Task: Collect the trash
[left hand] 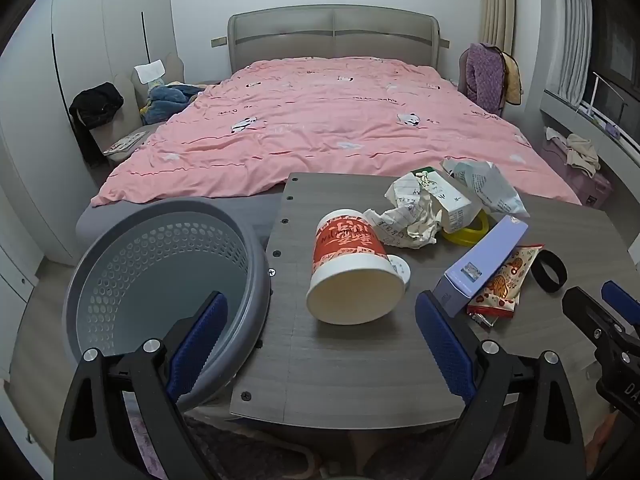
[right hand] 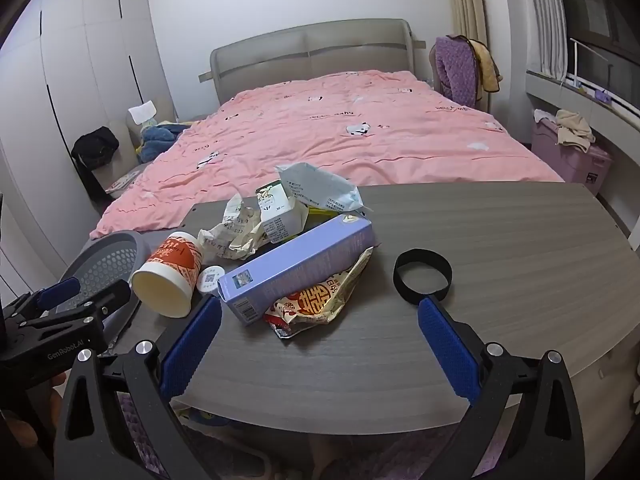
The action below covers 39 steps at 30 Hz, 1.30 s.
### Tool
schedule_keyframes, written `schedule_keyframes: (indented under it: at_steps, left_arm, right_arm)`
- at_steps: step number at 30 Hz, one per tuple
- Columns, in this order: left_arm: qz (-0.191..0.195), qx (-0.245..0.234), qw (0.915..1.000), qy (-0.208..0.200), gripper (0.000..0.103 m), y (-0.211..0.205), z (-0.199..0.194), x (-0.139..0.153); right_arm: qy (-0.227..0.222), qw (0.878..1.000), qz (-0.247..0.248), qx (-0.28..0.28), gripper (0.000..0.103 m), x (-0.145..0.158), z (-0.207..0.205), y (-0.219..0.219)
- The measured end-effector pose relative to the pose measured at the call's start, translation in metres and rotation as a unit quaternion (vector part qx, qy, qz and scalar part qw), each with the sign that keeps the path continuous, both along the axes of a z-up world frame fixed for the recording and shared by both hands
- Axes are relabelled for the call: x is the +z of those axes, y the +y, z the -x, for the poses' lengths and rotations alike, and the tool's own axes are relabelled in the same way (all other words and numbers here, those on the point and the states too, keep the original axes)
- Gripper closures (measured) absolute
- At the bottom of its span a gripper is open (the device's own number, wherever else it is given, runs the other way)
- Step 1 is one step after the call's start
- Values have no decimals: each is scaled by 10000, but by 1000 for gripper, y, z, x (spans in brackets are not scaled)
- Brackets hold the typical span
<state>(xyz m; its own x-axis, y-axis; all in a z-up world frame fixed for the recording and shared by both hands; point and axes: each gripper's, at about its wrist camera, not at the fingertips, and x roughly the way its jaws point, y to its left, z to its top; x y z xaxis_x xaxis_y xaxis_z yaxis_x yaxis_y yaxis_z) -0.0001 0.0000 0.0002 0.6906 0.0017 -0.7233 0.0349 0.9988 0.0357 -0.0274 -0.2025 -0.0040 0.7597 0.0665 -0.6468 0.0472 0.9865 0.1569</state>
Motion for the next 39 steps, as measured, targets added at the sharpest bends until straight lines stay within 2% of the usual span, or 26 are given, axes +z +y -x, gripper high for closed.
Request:
schedule_keyframes:
  at_steps: [13, 39]
  left_arm:
    - [-45, 34, 10000, -17, 12, -4, 8, -4]
    - [-6, 70, 9998, -166, 12, 4, 29, 9]
  right_arm:
    - [-65, 10000, 14, 20, 6, -3, 10, -1]
    - [-213, 9997, -92, 10, 6, 13, 29, 0]
